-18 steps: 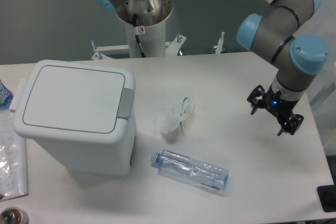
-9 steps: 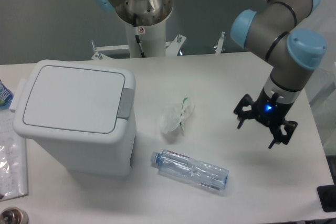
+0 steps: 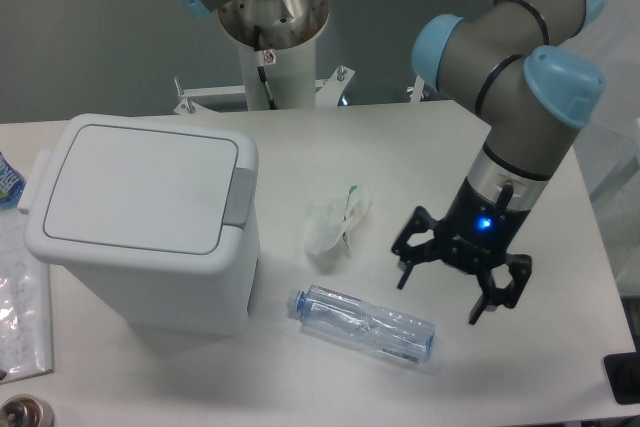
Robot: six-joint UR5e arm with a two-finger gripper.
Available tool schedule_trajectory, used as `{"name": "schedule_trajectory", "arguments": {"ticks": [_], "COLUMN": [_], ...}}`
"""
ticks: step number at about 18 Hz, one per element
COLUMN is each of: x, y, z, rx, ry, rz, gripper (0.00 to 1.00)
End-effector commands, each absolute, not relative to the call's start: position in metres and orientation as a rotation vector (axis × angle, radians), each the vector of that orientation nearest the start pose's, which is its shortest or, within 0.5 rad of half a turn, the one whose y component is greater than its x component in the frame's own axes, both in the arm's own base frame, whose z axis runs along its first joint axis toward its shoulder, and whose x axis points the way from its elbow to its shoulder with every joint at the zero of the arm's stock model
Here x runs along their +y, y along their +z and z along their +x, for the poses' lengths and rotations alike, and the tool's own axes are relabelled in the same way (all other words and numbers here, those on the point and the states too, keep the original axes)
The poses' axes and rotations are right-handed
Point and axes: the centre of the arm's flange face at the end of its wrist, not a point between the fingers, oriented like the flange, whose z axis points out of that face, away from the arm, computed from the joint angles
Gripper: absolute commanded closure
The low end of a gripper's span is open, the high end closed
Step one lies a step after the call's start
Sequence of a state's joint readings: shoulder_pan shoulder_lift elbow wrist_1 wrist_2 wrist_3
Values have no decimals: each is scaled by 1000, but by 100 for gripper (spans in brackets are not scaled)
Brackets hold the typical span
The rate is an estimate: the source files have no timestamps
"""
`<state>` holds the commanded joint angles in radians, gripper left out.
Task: Open the trash can
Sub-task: 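Move the open gripper toward the white trash can lid, then lower the gripper fingers onto the lid's grey push button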
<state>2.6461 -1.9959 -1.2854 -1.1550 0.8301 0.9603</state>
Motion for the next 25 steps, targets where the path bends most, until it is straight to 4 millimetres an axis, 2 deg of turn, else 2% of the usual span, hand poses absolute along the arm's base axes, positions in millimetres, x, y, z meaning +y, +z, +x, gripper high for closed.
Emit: {"name": "schedule_trajectory", "arguments": {"ticks": [4,8,9,10,11,13,21,25], "x": [490,479,479,482,484,491,492,488], "y": [455,454,458,471,477,476,467,457], "z": [-477,-426,-415,-404,-400,-385,-377,-362], "rx": [-28,-148,-171,-207,-244,-257,-244,-250], "ry": [-255,-340,-361,-370,-383,-413,-413,-432], "rz": [-2345,-2366,-2356,-2348,-2344,-2351,-2365,-2383], "gripper": [0,0,0,0,0,0,0,0]}}
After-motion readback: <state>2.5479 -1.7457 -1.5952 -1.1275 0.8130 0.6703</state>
